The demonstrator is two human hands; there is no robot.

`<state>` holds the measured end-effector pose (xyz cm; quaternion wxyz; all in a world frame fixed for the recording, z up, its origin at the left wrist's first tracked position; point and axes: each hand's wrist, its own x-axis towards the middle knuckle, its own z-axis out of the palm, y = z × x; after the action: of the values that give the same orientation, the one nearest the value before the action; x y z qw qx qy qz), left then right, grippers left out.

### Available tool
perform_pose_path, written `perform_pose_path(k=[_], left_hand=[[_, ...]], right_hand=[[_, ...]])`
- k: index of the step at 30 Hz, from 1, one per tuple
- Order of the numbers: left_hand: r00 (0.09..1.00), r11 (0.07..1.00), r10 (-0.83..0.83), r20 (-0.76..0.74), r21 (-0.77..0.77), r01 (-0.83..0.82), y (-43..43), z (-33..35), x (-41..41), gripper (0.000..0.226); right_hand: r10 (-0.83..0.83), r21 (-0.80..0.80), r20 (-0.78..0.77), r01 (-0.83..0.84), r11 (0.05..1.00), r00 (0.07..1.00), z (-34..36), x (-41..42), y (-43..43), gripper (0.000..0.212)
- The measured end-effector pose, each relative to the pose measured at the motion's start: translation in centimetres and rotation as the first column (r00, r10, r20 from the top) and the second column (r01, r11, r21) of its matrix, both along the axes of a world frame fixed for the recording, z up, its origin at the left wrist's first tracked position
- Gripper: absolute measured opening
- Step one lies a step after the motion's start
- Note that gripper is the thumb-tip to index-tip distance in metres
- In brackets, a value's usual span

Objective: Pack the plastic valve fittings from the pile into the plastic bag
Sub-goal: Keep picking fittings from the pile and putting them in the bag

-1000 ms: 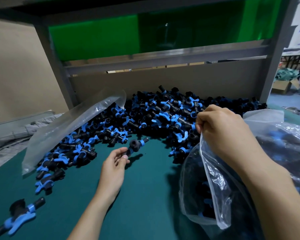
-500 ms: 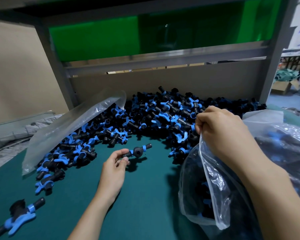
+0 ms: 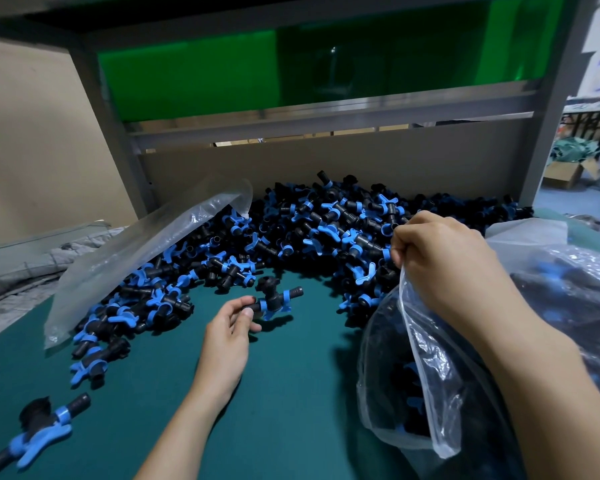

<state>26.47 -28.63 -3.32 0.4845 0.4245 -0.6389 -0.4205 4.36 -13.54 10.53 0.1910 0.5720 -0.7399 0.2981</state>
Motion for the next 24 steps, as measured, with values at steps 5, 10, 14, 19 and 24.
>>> perform_pose_path(k=[5, 10, 14, 19, 24], left_hand=[[1.0, 1.0, 0.024, 0.002, -0.009, -0.024, -0.02, -0.15, 0.0, 0.022], [1.0, 1.0, 0.025, -0.003, -0.001, -0.025, -0.15, -0.25, 0.03, 0.024], [1.0, 1.0, 0.029, 0.006, 0.008, -0.029, -0.19, -0.35, 0.01, 0.026], [1.0, 1.0, 0.026, 0.006, 0.01, -0.026, -0.3, -0.48, 0.08, 0.028], [1.0, 1.0, 0.008, -0.026, -0.005, -0.008, -0.04, -0.14, 0.09, 0.028]], right_hand=[[-0.001, 0.002, 0.008, 0.001, 1.0, 1.0, -0.01, 0.05, -0.07, 0.041], [0.002, 0.009, 0.01, -0.002, 1.0, 1.0, 0.04, 0.07, 0.08, 0.04], [0.0, 0.011, 0.007, 0.0, 1.0, 1.0, 0.0, 0.1, 0.13, 0.039], [0.006, 0.007, 0.011, -0.007, 1.0, 1.0, -0.01, 0.13, 0.16, 0.041], [0.012, 0.009, 0.022, -0.012, 1.0, 1.0, 0.08, 0.23, 0.17, 0.041]])
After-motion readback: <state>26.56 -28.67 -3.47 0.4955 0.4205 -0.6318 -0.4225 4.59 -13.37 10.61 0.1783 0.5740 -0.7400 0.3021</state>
